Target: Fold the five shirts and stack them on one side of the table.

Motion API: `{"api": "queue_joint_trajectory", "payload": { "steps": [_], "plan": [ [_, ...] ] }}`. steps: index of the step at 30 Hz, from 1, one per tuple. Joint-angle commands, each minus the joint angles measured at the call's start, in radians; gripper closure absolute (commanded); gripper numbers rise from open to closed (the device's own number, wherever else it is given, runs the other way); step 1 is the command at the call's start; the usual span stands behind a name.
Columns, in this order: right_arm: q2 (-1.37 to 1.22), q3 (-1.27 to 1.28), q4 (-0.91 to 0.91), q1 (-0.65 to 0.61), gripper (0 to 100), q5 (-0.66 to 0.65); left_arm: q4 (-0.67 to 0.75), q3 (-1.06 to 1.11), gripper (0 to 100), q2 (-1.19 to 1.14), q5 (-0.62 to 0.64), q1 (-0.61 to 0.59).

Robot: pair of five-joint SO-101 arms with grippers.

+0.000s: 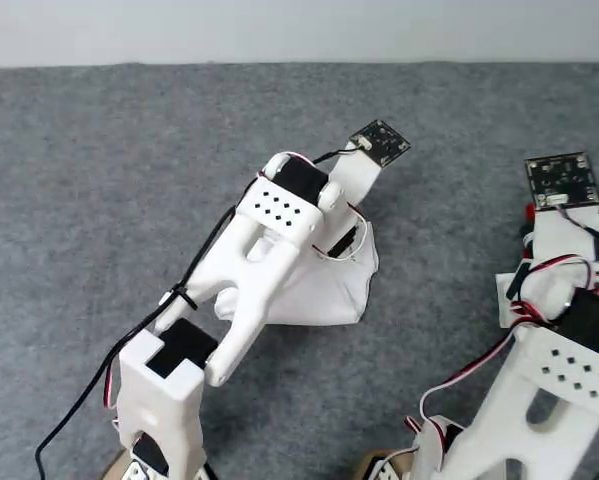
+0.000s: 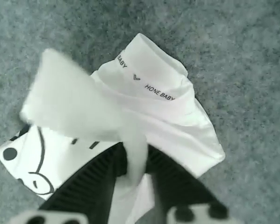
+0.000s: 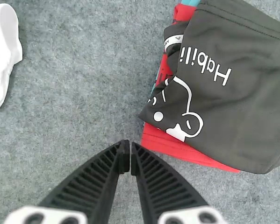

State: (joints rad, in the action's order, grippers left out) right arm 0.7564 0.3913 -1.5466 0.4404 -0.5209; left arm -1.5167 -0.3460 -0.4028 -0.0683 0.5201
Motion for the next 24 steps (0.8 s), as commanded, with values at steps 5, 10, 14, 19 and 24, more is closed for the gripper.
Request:
{"api": "queue_joint_trajectory", "payload": {
  "steps": [5, 10, 14, 19, 24],
  "plan": [
    [0.027, 0.025, 0.015, 0.012, 98.7, 0.003, -0.123, -0.088, 76, 0.014, 0.051, 0.000],
    [0.028, 0.057, 0.007, 0.012, 98.7, 0.003, -0.184, -0.208, 81, 0.014, 0.052, -0.074],
    [0.028, 0.052, 0.024, 0.038, 98.6, 0.003, -0.186, -0.266, 96, 0.012, 0.044, -0.176],
    [0.028, 0.052, 0.031, 0.065, 98.4, 0.002, -0.196, -0.260, 99, -0.012, -0.006, -0.258],
    [0.028, 0.052, 0.031, 0.064, 98.4, 0.002, -0.219, -0.194, 99, -0.118, -0.023, -0.227]
  ]
}}
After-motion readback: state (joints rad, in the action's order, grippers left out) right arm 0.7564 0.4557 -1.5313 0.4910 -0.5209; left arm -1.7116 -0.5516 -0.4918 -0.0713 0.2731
